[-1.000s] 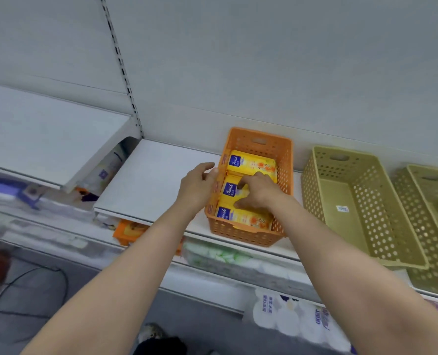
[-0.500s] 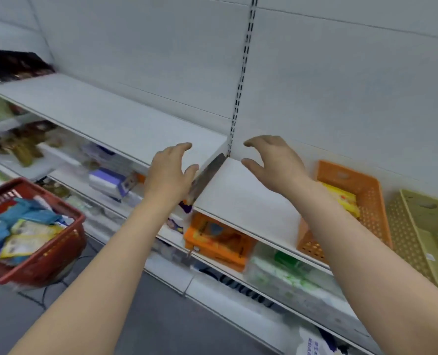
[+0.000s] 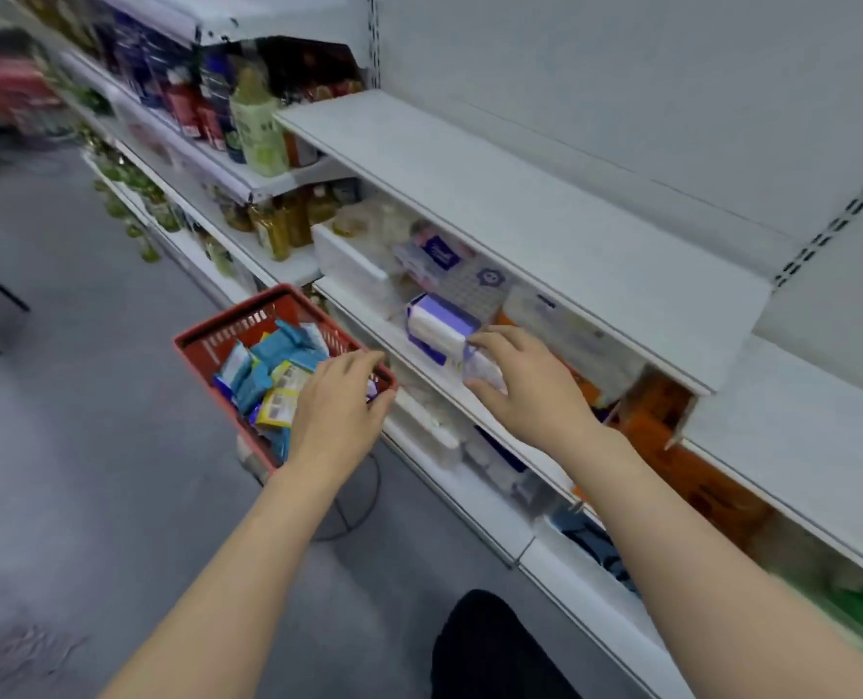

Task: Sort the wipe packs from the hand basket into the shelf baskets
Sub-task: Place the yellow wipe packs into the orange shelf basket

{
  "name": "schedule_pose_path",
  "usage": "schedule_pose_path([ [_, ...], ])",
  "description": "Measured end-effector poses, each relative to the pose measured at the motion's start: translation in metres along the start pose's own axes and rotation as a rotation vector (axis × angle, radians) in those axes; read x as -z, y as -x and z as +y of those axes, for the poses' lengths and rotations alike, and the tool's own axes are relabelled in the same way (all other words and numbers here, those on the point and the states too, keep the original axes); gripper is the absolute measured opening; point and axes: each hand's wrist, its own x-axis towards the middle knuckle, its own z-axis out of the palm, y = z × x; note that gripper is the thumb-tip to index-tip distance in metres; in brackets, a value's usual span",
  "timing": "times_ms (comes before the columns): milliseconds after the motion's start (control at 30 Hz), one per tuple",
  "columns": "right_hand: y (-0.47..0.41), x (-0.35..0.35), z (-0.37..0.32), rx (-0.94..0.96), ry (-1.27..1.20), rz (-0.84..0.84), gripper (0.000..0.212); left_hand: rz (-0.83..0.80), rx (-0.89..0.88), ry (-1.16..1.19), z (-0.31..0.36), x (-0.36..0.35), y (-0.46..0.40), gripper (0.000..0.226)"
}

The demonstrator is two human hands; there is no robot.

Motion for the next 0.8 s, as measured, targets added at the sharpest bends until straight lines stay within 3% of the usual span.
schedule_pose_path([
  [233,-0.145,-0.120,-0.019,0.039,-0.047,-0.287,0.046,-0.137,0.366,0.054,-0.140,-0.054,-0.051,0.046],
  [500,-0.279,-0.286,-0.032,-0.032,-0.088,-0.836,0.049,-0.279,0.727,0.152,-0.259,-0.106,-0.114,0.051],
  [633,-0.310,-0.354,-0.047,-0.124,-0.177,-0.954,0.057,-0.312,0.857,0.201,-0.300,-0.126,-0.131,0.049],
  [800,-0.322,-0.415,-0.060,-0.174,-0.265,-1.022,0.069,-0.394,0.875,0.226,-0.338,-0.143,-0.145,0.052],
])
